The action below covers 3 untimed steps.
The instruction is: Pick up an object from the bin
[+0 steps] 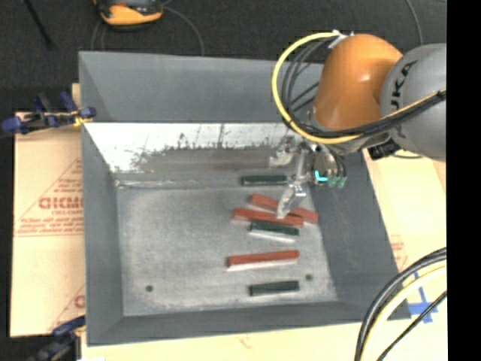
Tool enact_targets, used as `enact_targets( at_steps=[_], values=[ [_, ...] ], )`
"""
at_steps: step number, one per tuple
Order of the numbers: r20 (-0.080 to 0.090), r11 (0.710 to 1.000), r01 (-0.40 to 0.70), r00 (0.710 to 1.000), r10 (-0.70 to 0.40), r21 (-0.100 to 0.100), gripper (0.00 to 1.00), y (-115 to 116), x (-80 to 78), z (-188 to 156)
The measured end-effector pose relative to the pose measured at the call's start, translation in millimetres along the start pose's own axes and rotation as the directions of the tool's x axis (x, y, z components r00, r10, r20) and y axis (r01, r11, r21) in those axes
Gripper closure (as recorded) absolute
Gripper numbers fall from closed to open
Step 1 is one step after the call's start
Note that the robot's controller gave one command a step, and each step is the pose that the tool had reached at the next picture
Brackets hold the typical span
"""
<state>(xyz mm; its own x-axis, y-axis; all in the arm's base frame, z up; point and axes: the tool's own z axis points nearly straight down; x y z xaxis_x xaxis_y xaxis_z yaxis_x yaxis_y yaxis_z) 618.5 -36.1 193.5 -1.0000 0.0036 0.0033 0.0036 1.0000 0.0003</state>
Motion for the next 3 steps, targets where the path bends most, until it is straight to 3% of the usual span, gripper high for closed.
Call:
enact_targets(
  at_steps=[1,2,3],
  values=[
    [0.008,1.0,0.001,1.0,-0.001,0.001,0.0,-0.2,-1.5,-5.0],
    [0.018,0.995,0.102,0.995,-0.102,0.0,1.0,-19.7,-17.9,100.5],
    [0.022,0.995,0.102,0.995,-0.102,0.0,1.0,-19.7,-18.6,100.3]
  ],
)
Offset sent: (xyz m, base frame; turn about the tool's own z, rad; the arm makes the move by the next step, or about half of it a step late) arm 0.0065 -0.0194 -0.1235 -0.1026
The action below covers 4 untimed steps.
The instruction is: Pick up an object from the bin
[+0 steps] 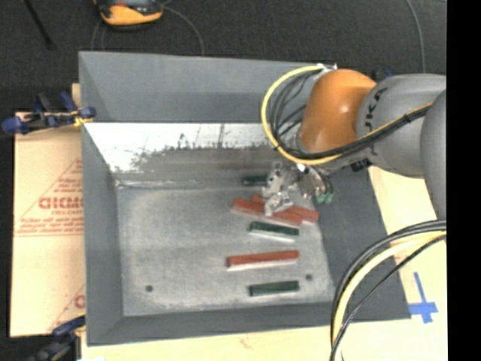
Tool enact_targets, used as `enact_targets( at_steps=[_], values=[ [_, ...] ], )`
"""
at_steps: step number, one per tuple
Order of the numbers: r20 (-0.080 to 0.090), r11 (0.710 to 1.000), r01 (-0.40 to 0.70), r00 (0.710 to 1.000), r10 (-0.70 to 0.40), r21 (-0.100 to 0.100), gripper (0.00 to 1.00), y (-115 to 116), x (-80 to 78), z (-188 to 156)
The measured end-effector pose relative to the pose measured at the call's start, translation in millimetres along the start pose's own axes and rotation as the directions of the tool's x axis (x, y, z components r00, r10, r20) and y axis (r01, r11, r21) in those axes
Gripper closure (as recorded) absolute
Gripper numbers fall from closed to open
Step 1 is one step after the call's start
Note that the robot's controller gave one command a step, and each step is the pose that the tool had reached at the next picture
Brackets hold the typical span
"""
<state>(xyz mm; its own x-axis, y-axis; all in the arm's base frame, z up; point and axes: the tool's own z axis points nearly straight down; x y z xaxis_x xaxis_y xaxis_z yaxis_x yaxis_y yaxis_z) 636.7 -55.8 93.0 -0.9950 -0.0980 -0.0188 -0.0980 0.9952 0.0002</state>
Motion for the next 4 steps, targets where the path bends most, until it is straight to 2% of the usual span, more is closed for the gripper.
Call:
enact_targets(
  at_steps=[1,2,3,4],
  values=[
    [-0.005,1.0,0.002,1.0,-0.002,0.002,1.0,0.9,4.1,-3.0],
    [-0.018,1.0,0.014,1.0,-0.014,0.001,1.0,8.1,21.7,-29.5],
    [-0.015,0.995,0.103,0.995,-0.103,0.001,0.0,13.3,17.5,-65.8],
    [-0.016,0.99,0.139,0.99,-0.139,0.0,0.0,15.0,15.2,-56.0]
  ],
)
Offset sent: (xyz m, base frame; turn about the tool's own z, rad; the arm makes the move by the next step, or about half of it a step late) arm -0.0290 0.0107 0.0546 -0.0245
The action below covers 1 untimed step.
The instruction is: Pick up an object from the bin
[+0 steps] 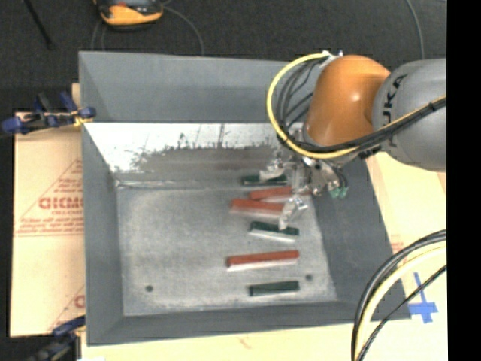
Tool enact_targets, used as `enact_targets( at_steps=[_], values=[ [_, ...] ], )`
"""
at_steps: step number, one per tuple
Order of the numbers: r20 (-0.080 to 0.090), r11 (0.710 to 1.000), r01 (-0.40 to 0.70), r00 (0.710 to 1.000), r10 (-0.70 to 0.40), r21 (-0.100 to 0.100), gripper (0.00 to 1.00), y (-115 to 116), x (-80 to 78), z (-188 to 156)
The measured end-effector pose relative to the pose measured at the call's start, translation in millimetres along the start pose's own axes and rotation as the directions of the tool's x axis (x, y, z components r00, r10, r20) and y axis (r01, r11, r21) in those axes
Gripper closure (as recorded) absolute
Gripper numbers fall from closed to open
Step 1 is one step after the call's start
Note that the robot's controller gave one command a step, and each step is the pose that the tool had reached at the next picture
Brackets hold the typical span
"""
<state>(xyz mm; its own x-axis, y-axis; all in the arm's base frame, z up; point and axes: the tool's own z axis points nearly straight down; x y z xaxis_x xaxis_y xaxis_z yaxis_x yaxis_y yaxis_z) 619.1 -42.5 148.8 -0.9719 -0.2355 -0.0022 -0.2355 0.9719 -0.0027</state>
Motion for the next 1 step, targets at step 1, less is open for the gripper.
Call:
enact_targets(
  at_steps=[1],
  values=[
    [0.0,0.99,-0.144,0.99,0.144,-0.002,1.0,16.9,-11.0,69.1]
  ],
)
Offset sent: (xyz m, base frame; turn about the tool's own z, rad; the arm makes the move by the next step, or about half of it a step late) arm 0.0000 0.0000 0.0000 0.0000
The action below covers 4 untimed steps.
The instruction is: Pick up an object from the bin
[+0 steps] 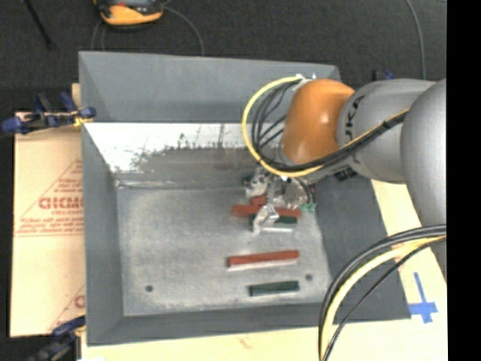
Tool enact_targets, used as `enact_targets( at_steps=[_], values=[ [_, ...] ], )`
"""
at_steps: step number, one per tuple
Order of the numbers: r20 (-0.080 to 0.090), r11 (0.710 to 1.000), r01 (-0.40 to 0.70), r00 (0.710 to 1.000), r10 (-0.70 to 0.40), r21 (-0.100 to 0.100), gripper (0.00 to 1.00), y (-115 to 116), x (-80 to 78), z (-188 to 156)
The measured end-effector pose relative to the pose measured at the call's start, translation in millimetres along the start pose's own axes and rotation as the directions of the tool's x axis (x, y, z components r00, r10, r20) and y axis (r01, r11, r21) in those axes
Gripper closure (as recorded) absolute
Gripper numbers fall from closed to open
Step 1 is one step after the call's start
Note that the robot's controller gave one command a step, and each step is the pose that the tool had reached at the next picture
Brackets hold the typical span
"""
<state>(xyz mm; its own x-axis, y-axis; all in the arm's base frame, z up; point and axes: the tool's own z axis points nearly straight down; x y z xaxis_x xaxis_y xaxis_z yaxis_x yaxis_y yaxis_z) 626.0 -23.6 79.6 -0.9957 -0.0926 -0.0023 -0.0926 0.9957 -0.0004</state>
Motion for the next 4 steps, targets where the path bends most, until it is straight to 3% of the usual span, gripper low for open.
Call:
enact_targets(
  at_steps=[2,3,4],
  values=[
    [-0.002,1.0,0.003,1.0,-0.003,0.0,1.0,1.2,1.0,-3.0],
    [0.007,0.999,0.039,0.999,-0.039,0.003,1.0,7.3,-0.9,-39.0],
    [0.005,0.996,0.084,0.996,-0.084,0.002,1.0,-11.2,-11.5,-144.8]
  ],
)
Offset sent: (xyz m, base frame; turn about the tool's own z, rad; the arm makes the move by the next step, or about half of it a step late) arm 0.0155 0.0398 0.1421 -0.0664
